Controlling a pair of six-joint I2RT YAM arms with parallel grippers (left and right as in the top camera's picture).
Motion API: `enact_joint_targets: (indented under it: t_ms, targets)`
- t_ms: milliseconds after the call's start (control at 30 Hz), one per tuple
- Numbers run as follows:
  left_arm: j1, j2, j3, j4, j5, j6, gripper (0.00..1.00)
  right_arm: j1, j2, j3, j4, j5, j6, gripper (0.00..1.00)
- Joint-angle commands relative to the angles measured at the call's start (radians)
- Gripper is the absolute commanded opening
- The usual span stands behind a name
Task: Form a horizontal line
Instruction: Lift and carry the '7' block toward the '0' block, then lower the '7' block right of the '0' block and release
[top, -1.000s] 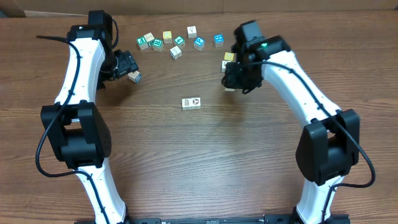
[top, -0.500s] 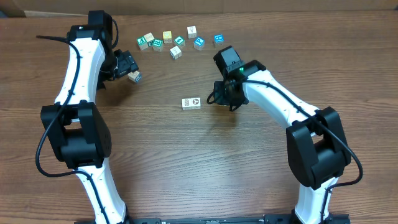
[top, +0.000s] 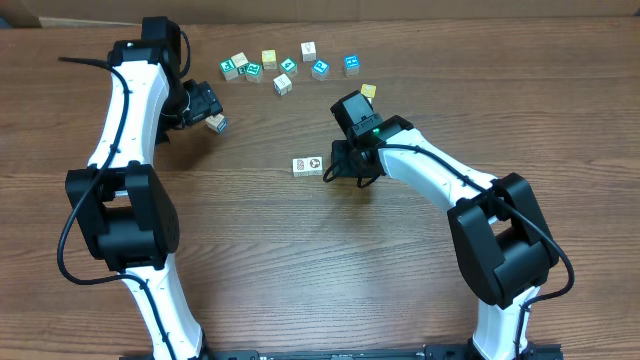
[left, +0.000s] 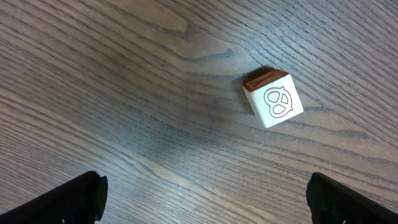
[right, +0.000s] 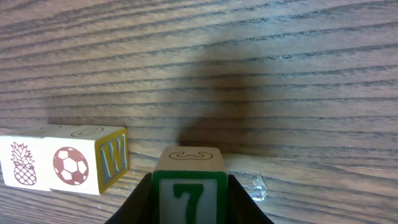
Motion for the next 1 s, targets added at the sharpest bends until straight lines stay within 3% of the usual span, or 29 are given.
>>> enact_joint_targets:
  t_ms: [0,133,400,533,967]
  targets:
    - [-0.005,0.01,0.015,0.002,-0.005,0.009,1.0,0.005,-0.018,-0.006,0.006,0.013,0.005,0.23]
    - [-0.005,0.01,0.015,0.002,-0.005,0.009,1.0,0.005,-0.018,-0.006,0.003,0.013,0.005,0.28]
    - [-0.005,0.01,0.015,0.002,-0.005,0.009,1.0,0.005,-0.018,-0.007,0.002,0.013,0.005,0.3]
    - [-0.005,0.01,0.015,0.002,-0.005,0.009,1.0,0.005,-0.018,-0.01,0.003,0.013,0.005,0.41]
    - [-0.005,0.01,0.015,0.002,-0.005,0.009,1.0,-0.001,-0.023,0.027,-0.017,0.006,0.005,0.5]
